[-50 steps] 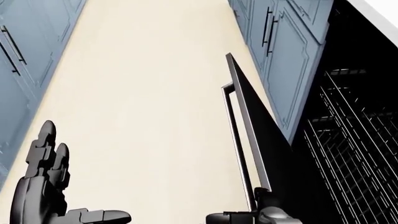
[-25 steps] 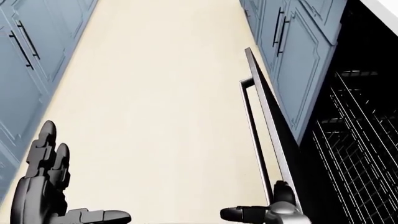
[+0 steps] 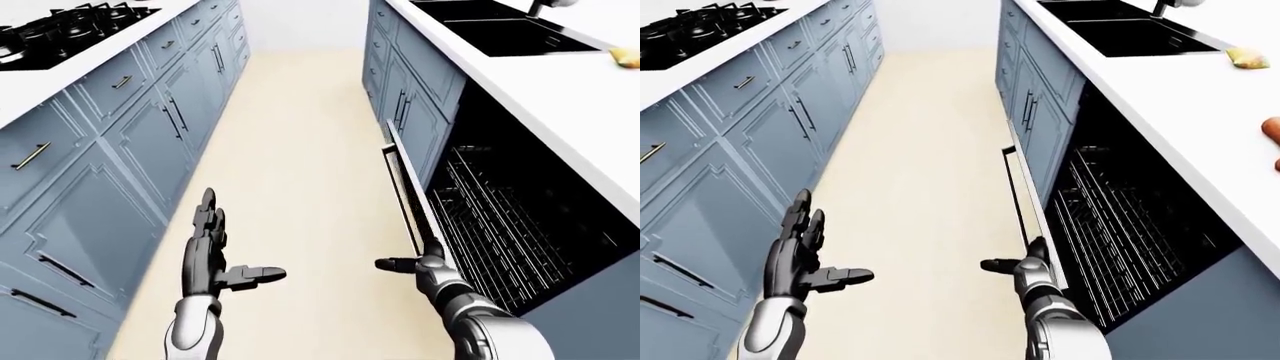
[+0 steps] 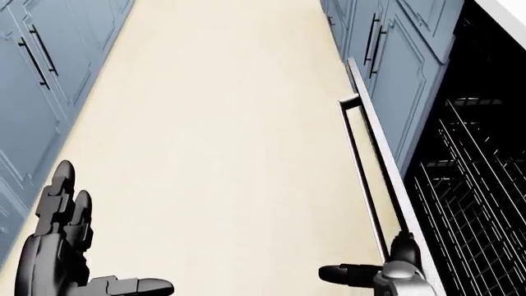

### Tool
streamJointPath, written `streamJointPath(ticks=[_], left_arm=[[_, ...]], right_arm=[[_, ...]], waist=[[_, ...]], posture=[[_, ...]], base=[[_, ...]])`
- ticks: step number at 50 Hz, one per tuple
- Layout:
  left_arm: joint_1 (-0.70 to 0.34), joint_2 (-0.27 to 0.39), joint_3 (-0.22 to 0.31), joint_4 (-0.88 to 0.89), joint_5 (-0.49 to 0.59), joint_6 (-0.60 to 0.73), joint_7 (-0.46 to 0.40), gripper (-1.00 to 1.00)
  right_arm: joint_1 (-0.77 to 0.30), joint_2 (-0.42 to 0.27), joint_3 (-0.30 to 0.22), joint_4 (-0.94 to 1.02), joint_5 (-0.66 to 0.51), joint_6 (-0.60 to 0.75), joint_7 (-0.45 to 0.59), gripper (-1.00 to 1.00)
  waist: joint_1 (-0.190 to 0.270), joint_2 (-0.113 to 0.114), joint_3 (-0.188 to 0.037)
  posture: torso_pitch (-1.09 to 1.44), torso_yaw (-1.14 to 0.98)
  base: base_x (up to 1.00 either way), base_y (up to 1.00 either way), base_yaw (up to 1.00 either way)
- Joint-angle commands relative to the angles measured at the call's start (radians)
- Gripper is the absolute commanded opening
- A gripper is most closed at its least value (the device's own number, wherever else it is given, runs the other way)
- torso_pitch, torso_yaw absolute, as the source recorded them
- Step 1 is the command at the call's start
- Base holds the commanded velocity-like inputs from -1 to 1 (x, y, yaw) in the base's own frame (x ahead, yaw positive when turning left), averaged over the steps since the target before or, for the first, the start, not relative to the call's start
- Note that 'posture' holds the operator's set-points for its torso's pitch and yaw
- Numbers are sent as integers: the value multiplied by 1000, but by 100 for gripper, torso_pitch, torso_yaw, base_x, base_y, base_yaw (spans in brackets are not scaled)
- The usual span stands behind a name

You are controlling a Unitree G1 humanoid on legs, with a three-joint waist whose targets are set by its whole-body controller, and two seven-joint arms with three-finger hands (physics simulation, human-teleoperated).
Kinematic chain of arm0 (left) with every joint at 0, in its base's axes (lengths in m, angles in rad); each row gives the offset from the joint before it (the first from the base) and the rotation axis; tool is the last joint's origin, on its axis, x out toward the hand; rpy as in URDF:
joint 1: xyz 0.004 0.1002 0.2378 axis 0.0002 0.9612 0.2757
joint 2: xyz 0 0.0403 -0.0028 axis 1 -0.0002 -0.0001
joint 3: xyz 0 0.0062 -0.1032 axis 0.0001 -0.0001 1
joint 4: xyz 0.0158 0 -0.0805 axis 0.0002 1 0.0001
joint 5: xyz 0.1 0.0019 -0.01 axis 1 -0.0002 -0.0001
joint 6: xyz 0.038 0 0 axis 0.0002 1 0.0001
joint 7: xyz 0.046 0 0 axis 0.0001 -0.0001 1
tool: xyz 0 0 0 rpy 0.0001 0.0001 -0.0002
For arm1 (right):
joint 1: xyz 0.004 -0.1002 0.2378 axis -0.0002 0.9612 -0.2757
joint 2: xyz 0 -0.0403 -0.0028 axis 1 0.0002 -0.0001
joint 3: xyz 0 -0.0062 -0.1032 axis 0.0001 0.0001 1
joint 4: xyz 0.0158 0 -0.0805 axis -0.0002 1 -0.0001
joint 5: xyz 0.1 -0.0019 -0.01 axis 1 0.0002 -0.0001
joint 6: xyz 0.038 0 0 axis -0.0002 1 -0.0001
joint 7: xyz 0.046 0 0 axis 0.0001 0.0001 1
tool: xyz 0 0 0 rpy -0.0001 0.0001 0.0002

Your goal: Close the dishwasher door

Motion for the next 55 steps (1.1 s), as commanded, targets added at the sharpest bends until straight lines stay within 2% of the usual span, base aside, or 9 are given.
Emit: streamJointPath(ticks=[1,31,55], left_arm=[[-16,4,1,-41,0,-32,1,100],[-10,-1,-11,-36,10,-42,5,100],[-5,-3,-22,-32,18,-49,9,100]], right_arm=[[-13,-58,-13,-28,0,-18,-81,100],[45,-182,-32,-34,78,-42,-138,100],[114,-314,-48,-47,170,-92,-97,100]], waist=[[-14,-4,-18],[-15,-23,-18],[-16,-34,-29]], posture=[[0,0],[0,0],[0,0]], base=[[0,0,0],[0,0,0],[0,0,0]])
